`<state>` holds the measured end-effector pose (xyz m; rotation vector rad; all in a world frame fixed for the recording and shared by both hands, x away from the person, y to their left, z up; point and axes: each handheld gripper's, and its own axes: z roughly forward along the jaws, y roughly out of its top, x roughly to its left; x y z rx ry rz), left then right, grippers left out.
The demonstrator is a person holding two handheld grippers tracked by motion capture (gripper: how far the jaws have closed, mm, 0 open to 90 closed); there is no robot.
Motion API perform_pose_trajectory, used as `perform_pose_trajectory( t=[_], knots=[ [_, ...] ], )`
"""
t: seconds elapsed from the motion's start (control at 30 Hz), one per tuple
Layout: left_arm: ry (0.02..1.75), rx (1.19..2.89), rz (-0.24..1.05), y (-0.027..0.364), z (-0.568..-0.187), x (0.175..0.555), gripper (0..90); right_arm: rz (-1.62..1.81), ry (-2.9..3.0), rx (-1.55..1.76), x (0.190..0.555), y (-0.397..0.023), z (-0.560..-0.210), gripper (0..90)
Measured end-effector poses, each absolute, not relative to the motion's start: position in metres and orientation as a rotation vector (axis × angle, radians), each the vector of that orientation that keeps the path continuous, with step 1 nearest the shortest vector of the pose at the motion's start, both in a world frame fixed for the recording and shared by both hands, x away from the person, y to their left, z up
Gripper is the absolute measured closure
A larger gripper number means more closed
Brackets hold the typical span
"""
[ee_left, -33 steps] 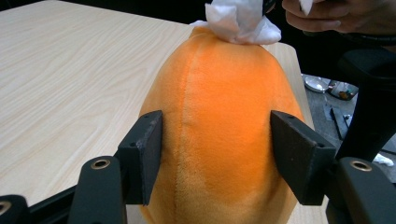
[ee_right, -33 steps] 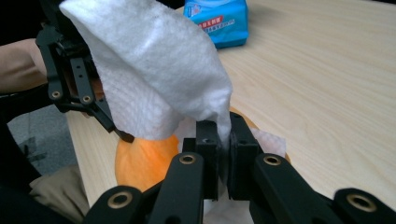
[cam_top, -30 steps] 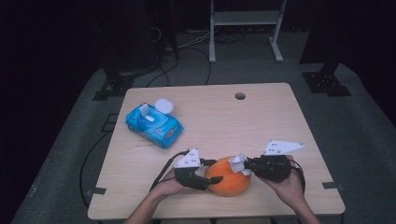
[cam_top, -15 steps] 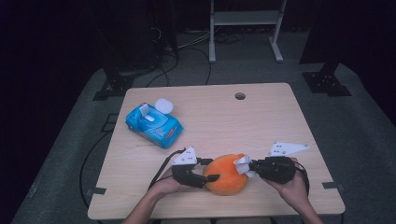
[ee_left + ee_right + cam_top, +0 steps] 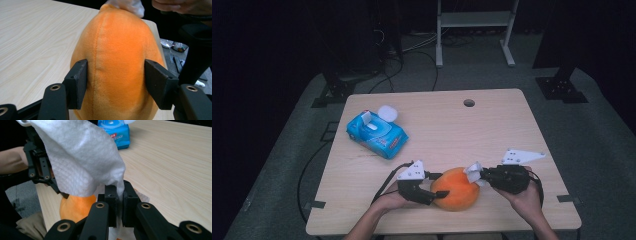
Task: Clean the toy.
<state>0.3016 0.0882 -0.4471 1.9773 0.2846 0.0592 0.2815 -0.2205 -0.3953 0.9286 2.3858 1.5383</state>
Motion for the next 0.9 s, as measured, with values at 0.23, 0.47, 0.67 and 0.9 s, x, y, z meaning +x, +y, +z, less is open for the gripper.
perform_pose_trajectory(
  t=[0.23, 0.47, 0.67, 0.9],
  knots=[
    [0.26, 1.981, 0.062, 0.084, -0.445, 0.3, 38.1, 1.503, 2.372, 0.968, 0.284, -0.227, -0.399, 84.4],
    [0.216, 1.994, 0.075, 0.081, -0.443, 0.293, 38.2, 1.505, 2.39, 0.906, 0.283, -0.214, -0.392, 84.4],
    [0.193, 1.995, 0.076, 0.075, -0.44, 0.291, 37.9, 1.483, 2.362, 0.972, 0.285, -0.225, -0.394, 84.4],
    [0.161, 2.007, 0.078, 0.073, -0.44, 0.287, 37.9, 1.485, 2.415, 0.873, 0.281, -0.204, -0.391, 84.5]
  ],
)
